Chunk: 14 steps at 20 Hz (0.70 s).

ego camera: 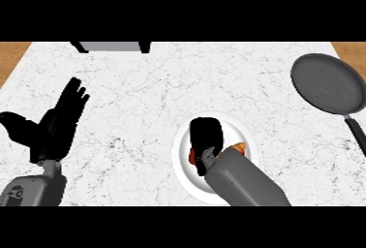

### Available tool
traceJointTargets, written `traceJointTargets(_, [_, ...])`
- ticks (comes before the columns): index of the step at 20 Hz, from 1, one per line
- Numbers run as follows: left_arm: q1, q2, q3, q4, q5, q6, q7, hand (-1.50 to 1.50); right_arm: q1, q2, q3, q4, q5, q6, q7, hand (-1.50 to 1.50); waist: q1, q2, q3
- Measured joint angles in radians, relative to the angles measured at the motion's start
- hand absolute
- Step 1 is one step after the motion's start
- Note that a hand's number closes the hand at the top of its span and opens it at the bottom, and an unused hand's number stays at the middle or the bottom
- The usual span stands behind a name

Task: Pick the bell pepper from the plate and place it in the pan

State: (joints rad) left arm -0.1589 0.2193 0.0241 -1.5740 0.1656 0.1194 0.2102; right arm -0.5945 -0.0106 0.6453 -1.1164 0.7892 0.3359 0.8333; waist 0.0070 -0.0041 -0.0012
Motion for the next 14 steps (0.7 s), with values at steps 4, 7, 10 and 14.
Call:
traceJointTargets(4, [-0.013, -0.009, 0.003, -0.015, -0.014, 0.006, 0.03, 0.0, 0.013, -0.004, -0.026, 0.019, 0.037, -0.04, -0.083, 1.5, -0.001, -0.004, 0.0])
traceJointTargets(7, [-0.011, -0.01, 0.014, -0.017, -0.014, -0.007, 0.03, 0.0, 0.014, -0.002, -0.017, 0.031, 0.036, -0.076, -0.085, 1.5, -0.002, -0.005, -0.002])
traceJointTargets(10, [-0.009, -0.018, 0.017, -0.019, -0.026, -0.006, 0.028, 0.0, 0.025, 0.0, -0.015, 0.022, 0.05, -0.109, -0.087, 1.5, -0.003, -0.006, -0.002])
traceJointTargets(14, [0.01, -0.021, 0.027, -0.031, -0.02, -0.015, 0.024, 0.0, 0.038, -0.019, -0.009, -0.067, 0.116, -0.131, -0.063, 1.5, -0.006, -0.001, 0.0])
